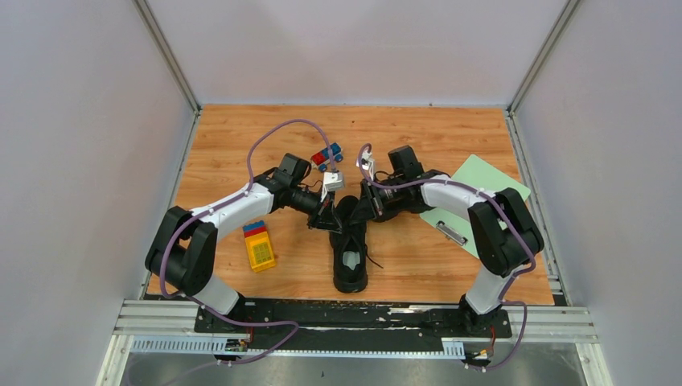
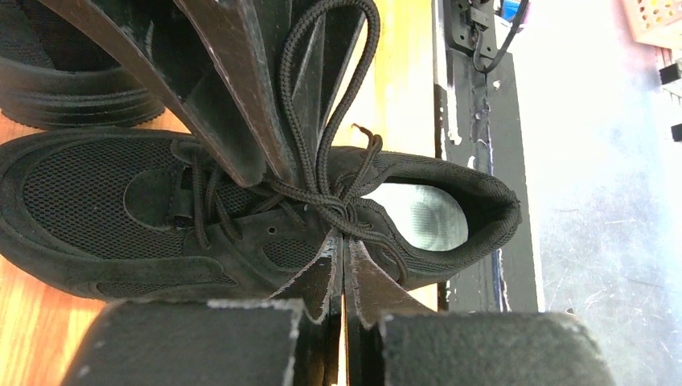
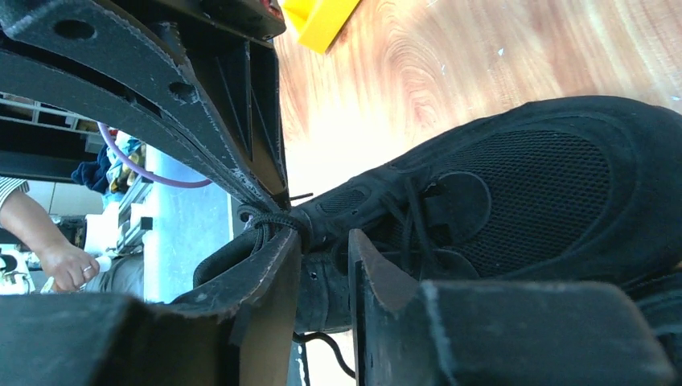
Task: Tie the shoes
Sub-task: Tie the shoelace on the shoe.
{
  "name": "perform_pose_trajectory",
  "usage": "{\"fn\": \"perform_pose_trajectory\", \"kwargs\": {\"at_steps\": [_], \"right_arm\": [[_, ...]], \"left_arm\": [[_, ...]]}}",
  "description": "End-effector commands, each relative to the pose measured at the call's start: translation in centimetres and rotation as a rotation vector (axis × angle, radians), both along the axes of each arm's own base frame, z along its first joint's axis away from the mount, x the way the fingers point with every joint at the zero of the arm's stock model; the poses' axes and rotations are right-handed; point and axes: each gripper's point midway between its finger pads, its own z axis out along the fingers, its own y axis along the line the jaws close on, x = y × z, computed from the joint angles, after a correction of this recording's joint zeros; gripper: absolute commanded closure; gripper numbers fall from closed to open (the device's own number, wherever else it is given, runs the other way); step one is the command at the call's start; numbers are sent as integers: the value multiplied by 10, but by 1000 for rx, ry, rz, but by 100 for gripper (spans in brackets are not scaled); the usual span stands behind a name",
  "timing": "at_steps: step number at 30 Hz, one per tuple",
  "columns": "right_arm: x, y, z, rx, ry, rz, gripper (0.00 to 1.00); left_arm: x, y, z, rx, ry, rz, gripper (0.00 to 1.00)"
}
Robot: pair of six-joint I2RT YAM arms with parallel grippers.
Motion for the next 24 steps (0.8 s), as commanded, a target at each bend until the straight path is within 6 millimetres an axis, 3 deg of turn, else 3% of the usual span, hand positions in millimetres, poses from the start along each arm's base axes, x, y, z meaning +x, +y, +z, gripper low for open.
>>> {"fn": "perform_pose_trajectory", "kwargs": {"at_steps": [1, 9, 11, 15, 20, 24], "right_arm": [[11, -2, 20, 31, -114, -17, 69], [11, -21, 19, -4, -193, -10, 60], [18, -30, 14, -49, -190, -60, 54], [32, -53, 5, -114, -133, -146, 53], [39, -74, 18, -63, -82, -204, 53], [22, -70, 32, 41, -10, -136, 48]], "left_arm": [[4, -5, 23, -40, -73, -19, 100], [9, -4, 20, -16, -78, 3, 100], [9, -4, 21, -16, -77, 4, 100], [8, -4, 21, -19, -75, 1, 100], [7, -4, 20, -16, -72, 3, 100], [7, -4, 19, -16, -71, 2, 100]]}}
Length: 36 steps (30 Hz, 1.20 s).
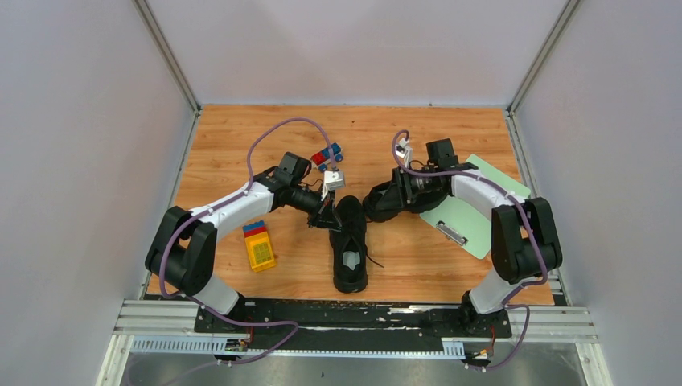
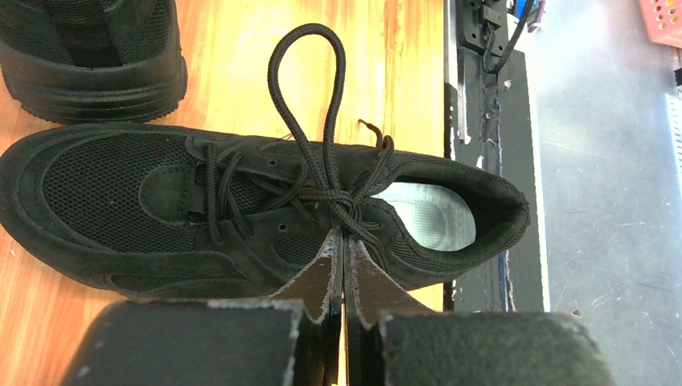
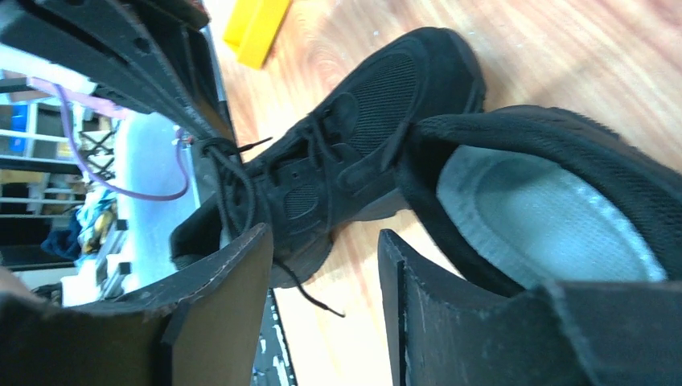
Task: Tie the shoes
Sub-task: Tie the shoelace on the shoe.
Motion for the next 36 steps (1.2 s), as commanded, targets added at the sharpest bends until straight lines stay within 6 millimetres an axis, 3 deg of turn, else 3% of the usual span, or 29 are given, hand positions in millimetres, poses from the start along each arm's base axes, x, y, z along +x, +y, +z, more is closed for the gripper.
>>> {"fn": "perform_pose_trajectory", "kwargs": {"at_steps": [1, 7, 12, 14, 19, 21, 29, 36], "right_arm": [[-26, 9, 28, 136, 41, 96, 47], [-37, 21, 15, 155, 145, 133, 41], [-44, 31, 20, 211, 228, 192, 42], [-49, 35, 21, 220, 232, 215, 50], [-55, 35, 23, 249, 228, 246, 94], [-60, 33, 24, 246, 224, 243, 100], [-76, 22, 17, 215, 202, 245, 100], [-71, 7, 15, 182, 182, 192, 100]], "left_arm": [[3, -5, 20, -39, -61, -16, 100], [2, -5, 20, -41, -59, -19, 100], [3, -5, 18, -37, -57, -17, 100], [3, -5, 18, -36, -57, -17, 100], [6, -2, 14, -8, -65, 2, 100], [6, 3, 10, 27, -69, 17, 100], [18, 31, -3, 148, -81, 150, 100], [22, 44, -7, 213, -105, 192, 100]]}}
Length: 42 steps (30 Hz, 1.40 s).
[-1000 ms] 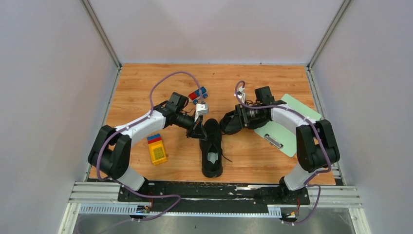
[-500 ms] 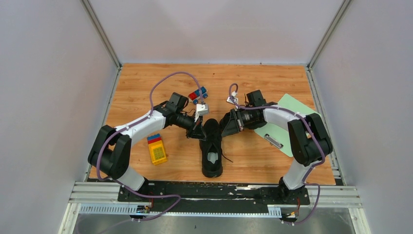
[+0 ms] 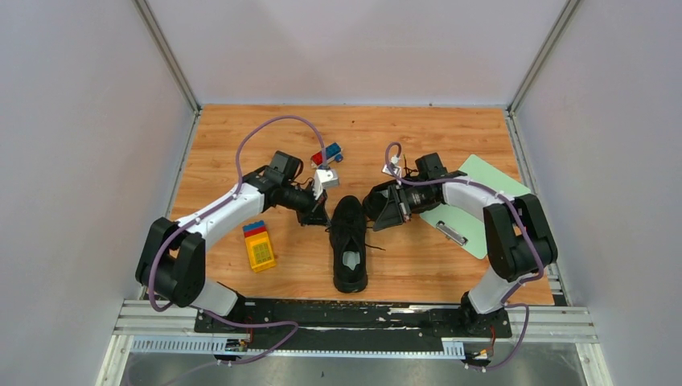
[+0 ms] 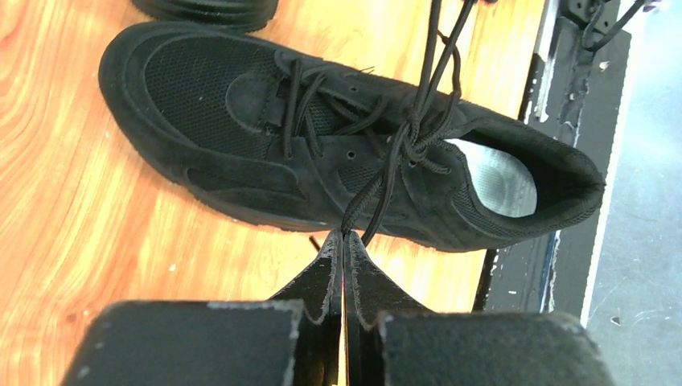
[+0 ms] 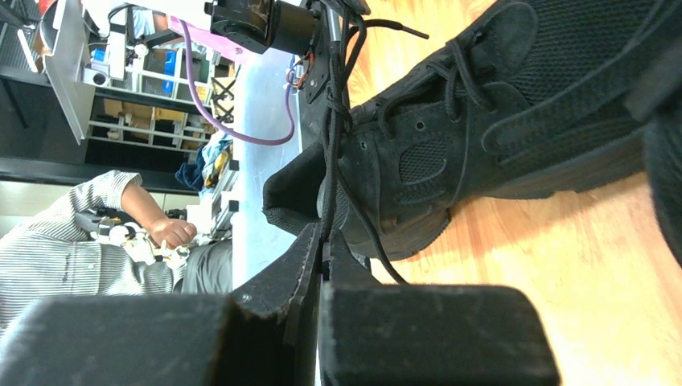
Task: Tie the shoes
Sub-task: Tie the shoelace on the shoe.
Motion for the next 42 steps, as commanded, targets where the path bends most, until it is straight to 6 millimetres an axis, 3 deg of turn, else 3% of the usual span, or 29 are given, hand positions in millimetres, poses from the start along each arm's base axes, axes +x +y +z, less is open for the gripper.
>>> {"fn": "perform_pose_trajectory", "kwargs": {"at_steps": [1, 8, 22, 25, 28, 30, 33, 37, 42], "right_arm": [[2, -11, 7, -1, -63, -21, 100], [11, -21, -18, -116, -62, -70, 100], [8, -41, -39, -220, -73, -117, 100], [9, -39, -36, -198, -70, -112, 100], [12, -36, -34, -184, -57, -108, 100], [13, -34, -33, -177, -53, -105, 100], [14, -31, -32, -174, -50, -95, 100], [14, -29, -30, -172, -56, -88, 100], [14, -29, -29, -168, -58, -87, 100]], "left_arm": [[5, 15, -2, 70, -54, 45, 100], [16, 31, -17, 180, -85, 109, 100], [4, 85, -46, 405, -116, 122, 100], [3, 76, -36, 333, -131, 114, 100], [15, 58, -19, 205, -201, 149, 69], [17, 45, -15, 128, -181, 128, 61], [23, 23, -9, 33, -124, 97, 58], [51, 4, -1, -14, -132, 69, 57], [56, -17, 5, -116, -125, -30, 57]]}}
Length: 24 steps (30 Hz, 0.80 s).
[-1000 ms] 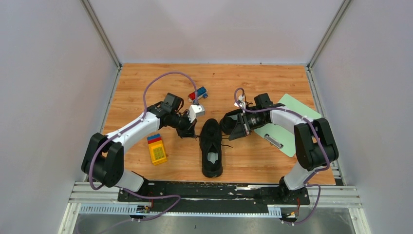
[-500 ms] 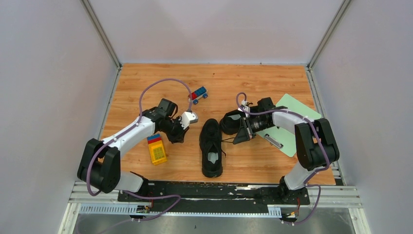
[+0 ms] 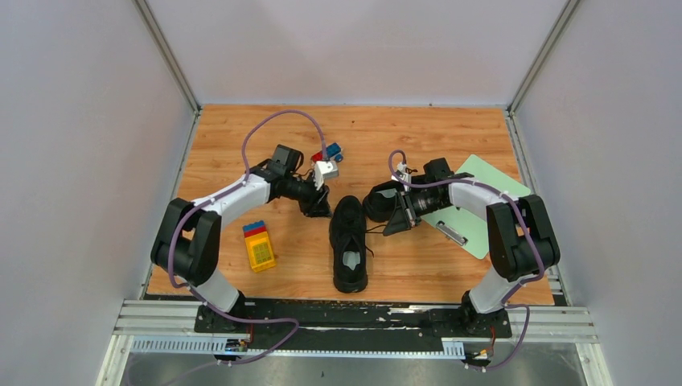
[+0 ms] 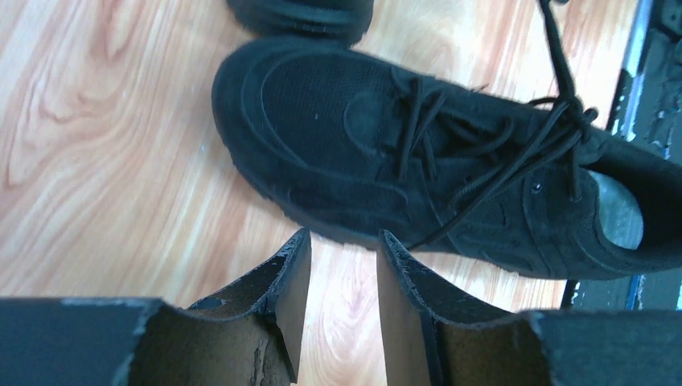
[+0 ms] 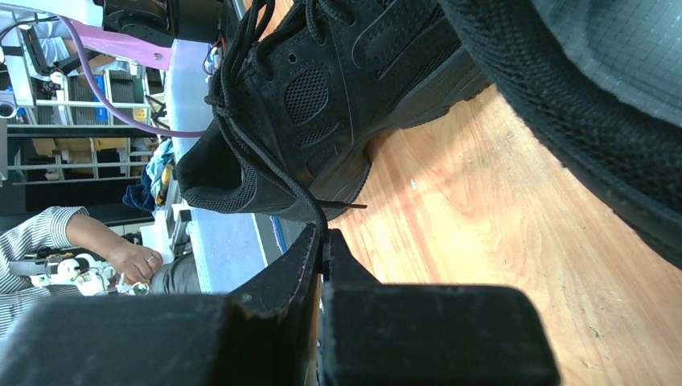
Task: Tie the shoes
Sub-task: Tie the shoelace on the shoe.
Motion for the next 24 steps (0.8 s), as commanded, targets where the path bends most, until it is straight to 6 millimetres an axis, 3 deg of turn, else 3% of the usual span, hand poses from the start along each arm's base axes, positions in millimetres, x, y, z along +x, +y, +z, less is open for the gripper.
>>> {"fn": "perform_pose_trajectory", "kwargs": {"at_steps": [1, 7, 24], "right_arm": [[7, 5, 11, 42, -49, 22, 100], [7, 6, 12, 51, -47, 25, 100], [7, 6, 15, 51, -59, 27, 100]], "left_arm": [[5, -28, 36, -188, -53, -128, 56], [-16, -36, 36, -194, -85, -266, 57], [-32, -44, 17, -118, -119, -412, 64]]}}
